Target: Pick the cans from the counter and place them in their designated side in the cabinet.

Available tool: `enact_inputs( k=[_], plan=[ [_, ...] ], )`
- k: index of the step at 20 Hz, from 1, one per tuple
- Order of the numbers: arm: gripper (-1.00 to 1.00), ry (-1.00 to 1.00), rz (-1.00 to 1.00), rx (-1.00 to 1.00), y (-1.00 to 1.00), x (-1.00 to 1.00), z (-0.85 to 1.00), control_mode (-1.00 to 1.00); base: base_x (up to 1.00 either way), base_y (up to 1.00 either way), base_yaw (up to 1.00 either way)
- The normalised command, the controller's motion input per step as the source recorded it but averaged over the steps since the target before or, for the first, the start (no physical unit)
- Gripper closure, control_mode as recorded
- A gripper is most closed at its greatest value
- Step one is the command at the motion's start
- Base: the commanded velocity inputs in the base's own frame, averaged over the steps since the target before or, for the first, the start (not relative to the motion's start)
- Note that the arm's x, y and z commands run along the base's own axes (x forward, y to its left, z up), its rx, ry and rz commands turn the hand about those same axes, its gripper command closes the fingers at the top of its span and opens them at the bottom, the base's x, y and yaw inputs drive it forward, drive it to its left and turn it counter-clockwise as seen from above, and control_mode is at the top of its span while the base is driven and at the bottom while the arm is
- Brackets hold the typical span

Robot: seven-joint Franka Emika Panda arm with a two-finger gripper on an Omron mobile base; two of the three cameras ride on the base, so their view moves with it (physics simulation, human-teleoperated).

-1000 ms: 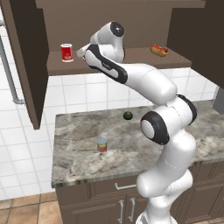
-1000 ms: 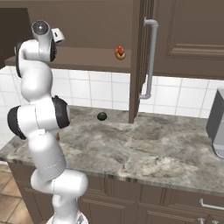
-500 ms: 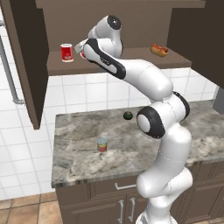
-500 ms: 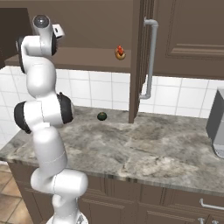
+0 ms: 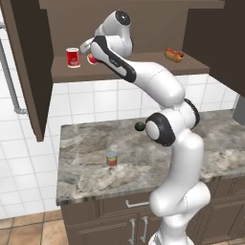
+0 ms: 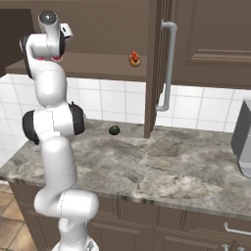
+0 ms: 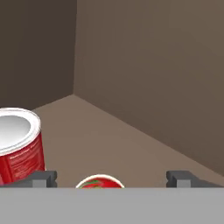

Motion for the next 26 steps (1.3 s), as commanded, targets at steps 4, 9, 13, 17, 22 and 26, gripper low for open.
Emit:
enact_inputs(
  k=[4,9,13,17,22,26],
  plan=[
    [-1.0,0.0,0.0,0.0,0.05,0.37,0.02,-1.0,0.0,0.0,0.0],
    [-1.0,0.0,0.0,0.0,0.07,0.31,0.02,-1.0,0.0,0.0,0.0],
    [-1.0,-0.03,0.01,0.0,0.09,0.26,0.04,-1.0,0.0,0.0,0.0],
    [-1.0,-0.09,0.03,0.0,0.05,0.22,0.05,-1.0,0.0,0.0,0.0],
    [-1.0,-0.12,0.05,0.0,0.0,0.1,0.13,-1.0,0.0,0.0,0.0],
    [-1.0,-0.14,0.07,0.0,0.0,-0.15,0.11,-1.0,0.0,0.0,0.0]
  ],
)
